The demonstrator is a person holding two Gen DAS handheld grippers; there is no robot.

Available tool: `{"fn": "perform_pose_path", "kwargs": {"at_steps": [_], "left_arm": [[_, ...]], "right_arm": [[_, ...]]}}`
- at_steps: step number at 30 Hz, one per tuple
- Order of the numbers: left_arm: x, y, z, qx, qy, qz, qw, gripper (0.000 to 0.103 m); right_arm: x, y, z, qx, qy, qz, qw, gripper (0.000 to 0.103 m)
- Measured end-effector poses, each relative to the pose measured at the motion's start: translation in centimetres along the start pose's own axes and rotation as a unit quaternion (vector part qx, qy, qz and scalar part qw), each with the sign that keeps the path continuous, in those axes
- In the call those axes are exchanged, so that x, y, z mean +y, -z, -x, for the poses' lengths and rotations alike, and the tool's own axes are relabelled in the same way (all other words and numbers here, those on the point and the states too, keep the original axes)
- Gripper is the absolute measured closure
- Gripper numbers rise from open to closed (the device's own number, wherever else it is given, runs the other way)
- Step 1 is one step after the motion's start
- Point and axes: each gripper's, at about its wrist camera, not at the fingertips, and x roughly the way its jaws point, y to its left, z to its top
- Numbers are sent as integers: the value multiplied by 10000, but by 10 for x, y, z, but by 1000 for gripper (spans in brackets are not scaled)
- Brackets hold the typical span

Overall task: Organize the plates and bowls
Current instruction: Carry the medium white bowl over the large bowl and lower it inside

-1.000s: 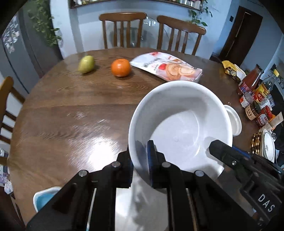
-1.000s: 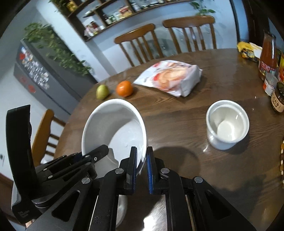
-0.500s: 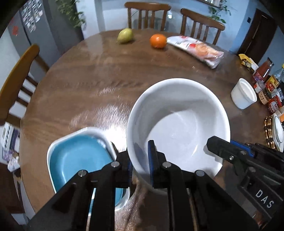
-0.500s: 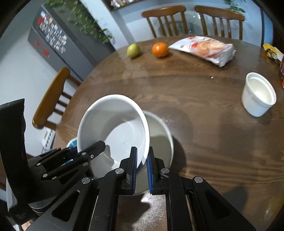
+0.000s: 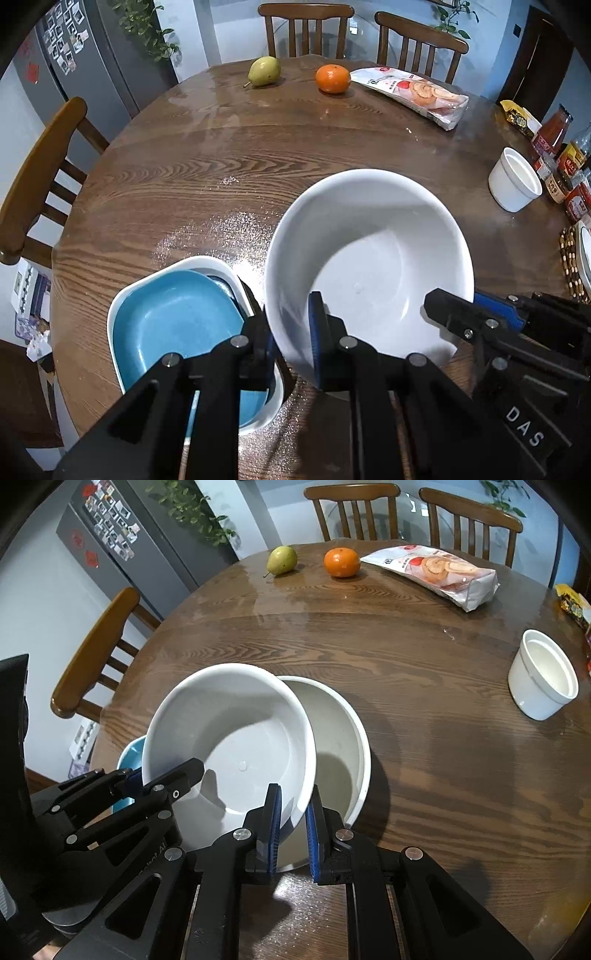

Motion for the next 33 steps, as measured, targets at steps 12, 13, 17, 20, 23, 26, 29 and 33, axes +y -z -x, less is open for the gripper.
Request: {"fn": "perform_pose_path", "kwargs": {"at_steps": [12,13,17,20,23,26,29,33], "left_arm": [[-3,2,1,-18,-44,-103,9999,88],[-3,1,1,-18,-32,-101,9999,88],[-5,2,2,-21,-12,-117,9999,84],[-7,2,1,-27,-9,-134,9999,81],[-9,1,1,-31,2,-138,9999,81],[-10,1,1,-32,0,-152,9999,81],[-11,1,1,-25,-12,-157,9999,81],[-11,0,0,-6,-25,-169,9999,80]], "right_arm": [[5,0,4,-103,199,81,9997,91],[5,1,4,-107,207,79,9997,91],[6,2,6,-148,204,98,9996,91],[7,2,7,-172,210,103,9996,91],[5,2,7,-163,195,59,9997,91],[4,1,6,-158,200,33,9997,91],[3,1,6,-164,198,35,9997,91],[3,1,6,-176,181,27,9997,91]]}}
